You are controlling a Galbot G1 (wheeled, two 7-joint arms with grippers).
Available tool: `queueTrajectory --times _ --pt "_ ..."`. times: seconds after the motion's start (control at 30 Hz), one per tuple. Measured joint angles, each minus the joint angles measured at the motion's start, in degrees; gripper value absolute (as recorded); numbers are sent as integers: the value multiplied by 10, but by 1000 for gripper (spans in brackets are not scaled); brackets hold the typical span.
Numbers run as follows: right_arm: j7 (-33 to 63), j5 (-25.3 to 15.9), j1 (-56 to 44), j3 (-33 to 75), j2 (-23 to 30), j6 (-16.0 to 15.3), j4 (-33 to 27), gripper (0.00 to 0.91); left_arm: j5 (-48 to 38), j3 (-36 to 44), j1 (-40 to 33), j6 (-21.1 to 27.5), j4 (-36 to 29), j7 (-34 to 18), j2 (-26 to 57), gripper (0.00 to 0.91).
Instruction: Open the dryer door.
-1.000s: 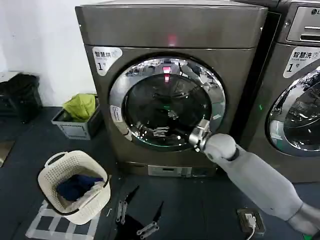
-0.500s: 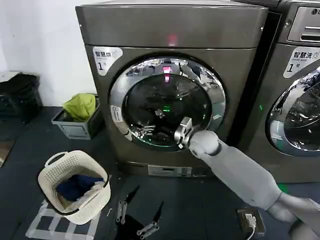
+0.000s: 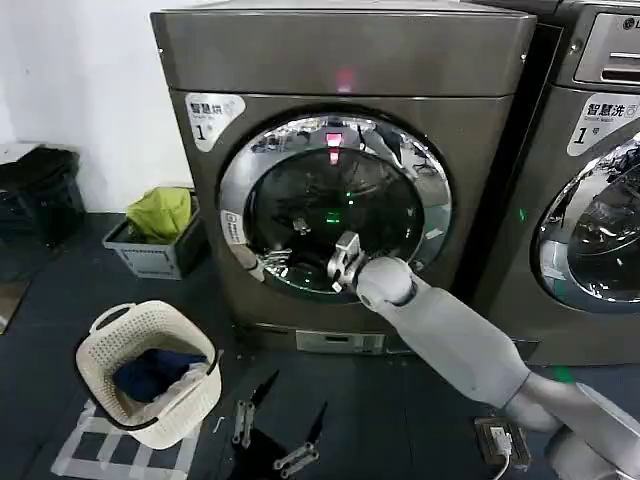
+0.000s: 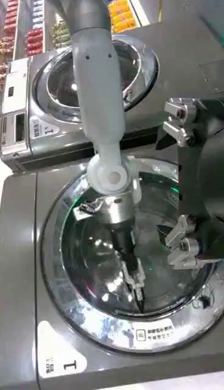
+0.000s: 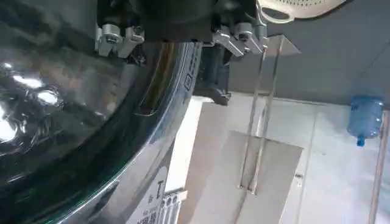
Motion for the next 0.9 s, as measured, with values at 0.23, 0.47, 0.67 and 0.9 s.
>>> queueTrajectory --times 0.23,0.47,0.67,0.9 --pt "3 -5 7 -10 21 -5 -18 907 0 0 -2 0 0 0 0 907" --pt "3 -10 19 -17 46 -5 -43 907 0 0 -3 -2 1 0 -1 907" --pt "1 -16 23 -18 64 -5 -63 907 -1 0 -5 -3 1 0 -1 907" --pt "-8 -19 32 -20 82 -2 -86 907 -3 0 -8 -5 3 0 0 907"
